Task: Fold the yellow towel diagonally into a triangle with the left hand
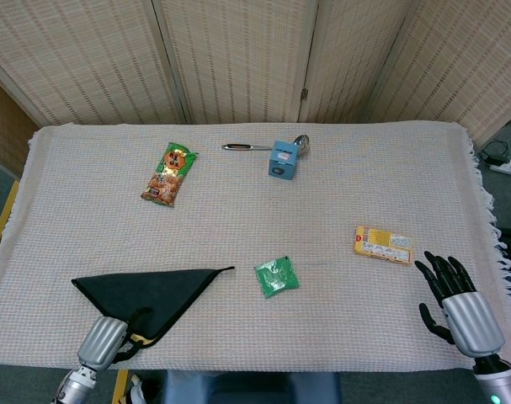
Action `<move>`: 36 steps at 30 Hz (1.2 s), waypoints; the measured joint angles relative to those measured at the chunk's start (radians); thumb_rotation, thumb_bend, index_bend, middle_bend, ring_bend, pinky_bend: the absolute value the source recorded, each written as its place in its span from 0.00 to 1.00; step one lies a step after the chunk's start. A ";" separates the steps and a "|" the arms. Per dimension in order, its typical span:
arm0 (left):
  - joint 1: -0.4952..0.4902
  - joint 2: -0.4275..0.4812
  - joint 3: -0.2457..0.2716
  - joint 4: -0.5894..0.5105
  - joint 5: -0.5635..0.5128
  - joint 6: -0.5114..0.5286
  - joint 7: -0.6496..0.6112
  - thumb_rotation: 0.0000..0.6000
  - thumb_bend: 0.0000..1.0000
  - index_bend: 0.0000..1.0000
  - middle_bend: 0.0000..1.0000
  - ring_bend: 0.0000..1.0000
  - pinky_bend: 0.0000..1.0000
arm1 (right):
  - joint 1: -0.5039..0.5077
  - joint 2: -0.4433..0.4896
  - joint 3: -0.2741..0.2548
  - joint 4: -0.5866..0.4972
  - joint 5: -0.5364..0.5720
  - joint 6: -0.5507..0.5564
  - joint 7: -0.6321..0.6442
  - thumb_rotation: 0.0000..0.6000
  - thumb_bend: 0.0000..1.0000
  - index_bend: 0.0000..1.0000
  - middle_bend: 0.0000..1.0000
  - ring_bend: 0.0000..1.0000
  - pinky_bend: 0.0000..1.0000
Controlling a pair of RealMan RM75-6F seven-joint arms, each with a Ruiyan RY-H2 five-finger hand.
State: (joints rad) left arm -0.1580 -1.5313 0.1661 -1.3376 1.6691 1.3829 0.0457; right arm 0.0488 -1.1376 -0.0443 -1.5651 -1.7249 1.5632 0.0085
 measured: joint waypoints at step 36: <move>0.015 0.276 -0.185 -0.186 -0.151 0.154 0.224 1.00 0.36 0.16 0.21 0.12 0.00 | 0.013 -0.034 0.009 0.013 0.020 -0.041 -0.054 0.93 0.56 0.00 0.00 0.00 0.00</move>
State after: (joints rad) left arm -0.1434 -1.2557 -0.0188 -1.5239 1.5183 1.5370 0.2699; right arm 0.0620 -1.1719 -0.0357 -1.5524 -1.7047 1.5223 -0.0456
